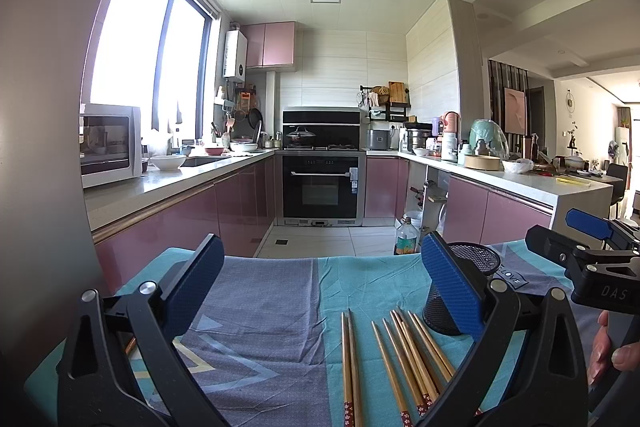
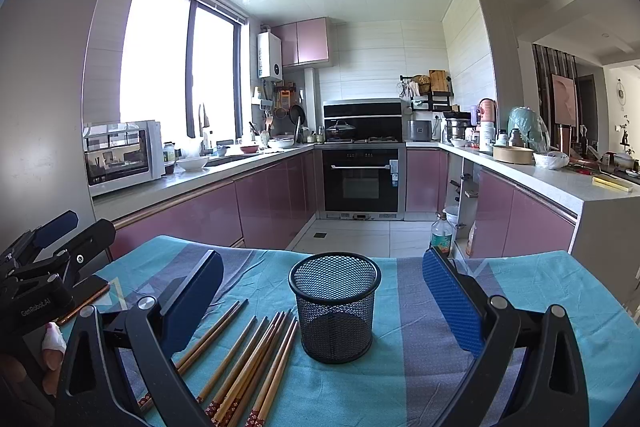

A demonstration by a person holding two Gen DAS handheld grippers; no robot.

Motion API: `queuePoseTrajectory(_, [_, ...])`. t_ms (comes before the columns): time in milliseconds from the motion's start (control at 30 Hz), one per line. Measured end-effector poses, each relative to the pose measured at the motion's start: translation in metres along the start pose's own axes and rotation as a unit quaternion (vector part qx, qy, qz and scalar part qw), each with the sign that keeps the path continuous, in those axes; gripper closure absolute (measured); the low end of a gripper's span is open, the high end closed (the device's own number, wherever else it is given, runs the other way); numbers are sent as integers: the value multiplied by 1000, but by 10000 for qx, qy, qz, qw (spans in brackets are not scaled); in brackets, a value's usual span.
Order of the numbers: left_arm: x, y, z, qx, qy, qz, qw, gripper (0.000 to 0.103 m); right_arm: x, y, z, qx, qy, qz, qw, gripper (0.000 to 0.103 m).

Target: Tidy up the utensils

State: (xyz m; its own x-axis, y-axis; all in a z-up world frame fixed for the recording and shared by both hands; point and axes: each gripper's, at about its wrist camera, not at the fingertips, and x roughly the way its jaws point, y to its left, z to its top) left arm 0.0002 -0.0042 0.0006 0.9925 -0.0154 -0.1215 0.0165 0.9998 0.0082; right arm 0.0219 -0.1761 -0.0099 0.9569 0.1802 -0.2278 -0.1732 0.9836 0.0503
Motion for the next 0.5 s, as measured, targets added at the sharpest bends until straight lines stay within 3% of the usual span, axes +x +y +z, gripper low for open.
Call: queuePoseTrajectory(500, [4,-2,0,-4,50,-26,10000,6,2,0,0,20,53,52,10000,7])
